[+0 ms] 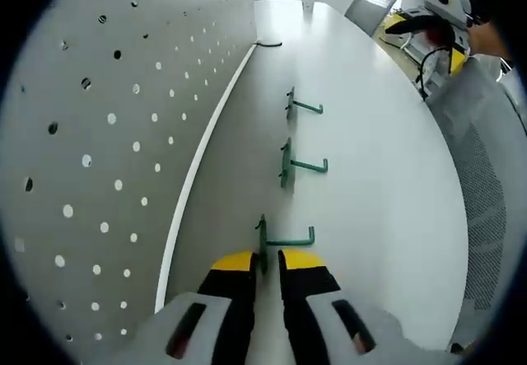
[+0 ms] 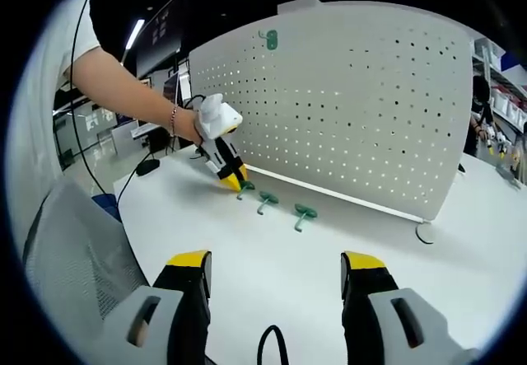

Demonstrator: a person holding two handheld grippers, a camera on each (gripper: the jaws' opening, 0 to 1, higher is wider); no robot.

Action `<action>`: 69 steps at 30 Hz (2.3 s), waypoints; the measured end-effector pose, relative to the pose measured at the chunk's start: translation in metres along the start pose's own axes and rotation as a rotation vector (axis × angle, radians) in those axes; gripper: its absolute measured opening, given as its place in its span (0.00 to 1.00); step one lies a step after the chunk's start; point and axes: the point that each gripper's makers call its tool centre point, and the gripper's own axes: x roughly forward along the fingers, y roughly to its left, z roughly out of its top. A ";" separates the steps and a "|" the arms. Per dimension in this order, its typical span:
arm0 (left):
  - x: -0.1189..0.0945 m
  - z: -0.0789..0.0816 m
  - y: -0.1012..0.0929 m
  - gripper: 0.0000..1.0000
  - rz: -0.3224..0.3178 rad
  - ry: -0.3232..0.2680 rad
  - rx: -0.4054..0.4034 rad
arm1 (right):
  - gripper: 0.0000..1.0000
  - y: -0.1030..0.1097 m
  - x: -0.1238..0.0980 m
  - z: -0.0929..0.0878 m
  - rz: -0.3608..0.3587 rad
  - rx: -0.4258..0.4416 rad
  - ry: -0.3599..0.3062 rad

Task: Insert the hook assembly into the mounting plate slot until the hook locks in place.

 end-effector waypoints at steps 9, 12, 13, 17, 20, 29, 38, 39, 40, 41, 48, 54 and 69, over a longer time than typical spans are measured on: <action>0.000 0.000 0.002 0.08 0.014 0.006 0.008 | 0.61 -0.003 -0.002 0.001 -0.010 0.002 -0.003; 0.000 0.000 0.003 0.06 0.027 0.008 0.004 | 0.61 -0.004 -0.002 0.002 -0.016 0.001 -0.008; 0.001 -0.001 0.004 0.06 0.029 0.010 0.003 | 0.61 -0.004 -0.002 0.001 -0.015 0.001 -0.005; 0.001 -0.001 0.004 0.04 0.029 0.012 -0.008 | 0.61 -0.003 -0.002 0.001 -0.016 0.000 -0.006; 0.000 -0.001 0.003 0.04 0.029 0.012 -0.002 | 0.61 -0.004 -0.002 0.001 -0.017 0.001 -0.004; 0.001 -0.001 0.003 0.04 0.033 0.014 0.018 | 0.60 -0.004 -0.002 0.001 -0.019 0.002 -0.006; 0.002 0.000 0.001 0.04 0.023 0.007 0.019 | 0.60 -0.007 -0.003 0.001 -0.028 0.007 -0.012; 0.002 0.000 0.000 0.03 0.018 0.001 0.021 | 0.60 -0.007 -0.003 0.001 -0.027 0.008 -0.013; 0.002 0.000 0.001 0.03 0.024 0.003 0.031 | 0.60 -0.007 -0.003 0.001 -0.027 0.009 -0.012; 0.001 -0.001 0.001 0.03 0.027 0.003 0.035 | 0.60 -0.007 -0.003 0.001 -0.028 0.009 -0.012; -0.007 0.007 0.004 0.03 0.066 -0.063 0.031 | 0.60 -0.009 -0.004 0.004 -0.034 0.034 -0.033; -0.017 0.015 0.006 0.03 0.096 -0.132 0.023 | 0.60 -0.009 -0.004 0.007 -0.034 0.041 -0.047; -0.040 0.038 -0.001 0.03 0.179 -0.255 -0.009 | 0.61 -0.006 -0.006 0.014 -0.031 0.048 -0.078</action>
